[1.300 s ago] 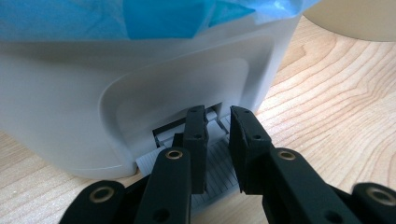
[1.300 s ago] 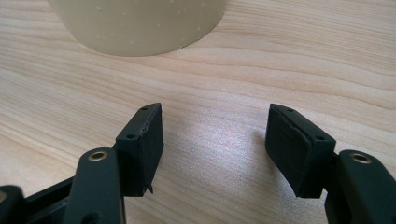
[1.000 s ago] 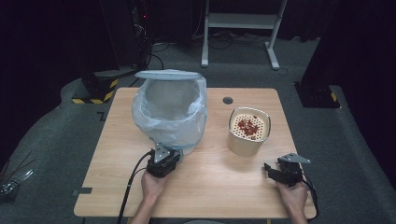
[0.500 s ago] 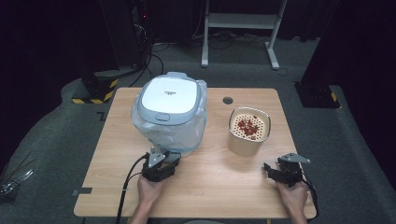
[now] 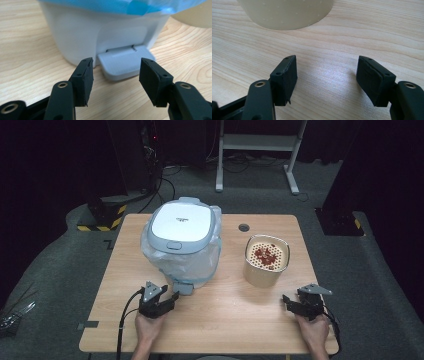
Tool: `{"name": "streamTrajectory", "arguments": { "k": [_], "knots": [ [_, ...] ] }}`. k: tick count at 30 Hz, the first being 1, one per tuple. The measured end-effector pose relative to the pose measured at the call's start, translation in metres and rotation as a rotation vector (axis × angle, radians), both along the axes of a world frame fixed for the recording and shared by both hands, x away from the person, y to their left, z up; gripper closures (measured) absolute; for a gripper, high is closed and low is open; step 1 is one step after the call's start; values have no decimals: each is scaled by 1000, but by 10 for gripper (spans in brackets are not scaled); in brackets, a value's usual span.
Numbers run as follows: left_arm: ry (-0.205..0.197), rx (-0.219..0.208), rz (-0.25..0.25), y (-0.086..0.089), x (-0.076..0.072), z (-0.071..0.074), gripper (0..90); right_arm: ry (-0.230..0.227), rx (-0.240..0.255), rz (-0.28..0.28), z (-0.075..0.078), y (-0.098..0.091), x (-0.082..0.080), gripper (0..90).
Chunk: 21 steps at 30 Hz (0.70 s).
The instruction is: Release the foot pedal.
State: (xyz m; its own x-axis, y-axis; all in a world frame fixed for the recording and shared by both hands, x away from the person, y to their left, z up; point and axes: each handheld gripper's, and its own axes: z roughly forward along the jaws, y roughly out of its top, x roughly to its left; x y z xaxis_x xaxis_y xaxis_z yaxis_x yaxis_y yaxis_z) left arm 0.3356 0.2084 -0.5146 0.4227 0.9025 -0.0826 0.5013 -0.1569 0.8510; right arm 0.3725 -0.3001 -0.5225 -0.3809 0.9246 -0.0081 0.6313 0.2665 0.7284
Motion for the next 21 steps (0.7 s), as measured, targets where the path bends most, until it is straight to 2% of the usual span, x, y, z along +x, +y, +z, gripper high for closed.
{"name": "streamTrajectory", "arguments": {
  "k": [4, 8, 11, 13, 15, 21],
  "knots": [
    [20, 13, 35, 8, 1, -4, 441, 0, 0, 0, 0, 0, 0, 333],
    [54, 81, 87, 13, 4, -9, 432, 0, 0, 0, 0, 0, 0, 333],
    [88, 110, 118, 18, 8, -12, 416, 0, 0, 0, 0, 0, 0, 332],
    [82, 114, 138, 19, 9, -12, 410, 0, 0, 1, 0, 0, 0, 332],
    [122, 128, 146, 21, 13, -13, 391, 0, 0, 1, 0, 0, 0, 332],
    [131, 139, 175, 25, 17, -13, 341, 1, 0, 0, 0, 0, 0, 331]
  ]
}}
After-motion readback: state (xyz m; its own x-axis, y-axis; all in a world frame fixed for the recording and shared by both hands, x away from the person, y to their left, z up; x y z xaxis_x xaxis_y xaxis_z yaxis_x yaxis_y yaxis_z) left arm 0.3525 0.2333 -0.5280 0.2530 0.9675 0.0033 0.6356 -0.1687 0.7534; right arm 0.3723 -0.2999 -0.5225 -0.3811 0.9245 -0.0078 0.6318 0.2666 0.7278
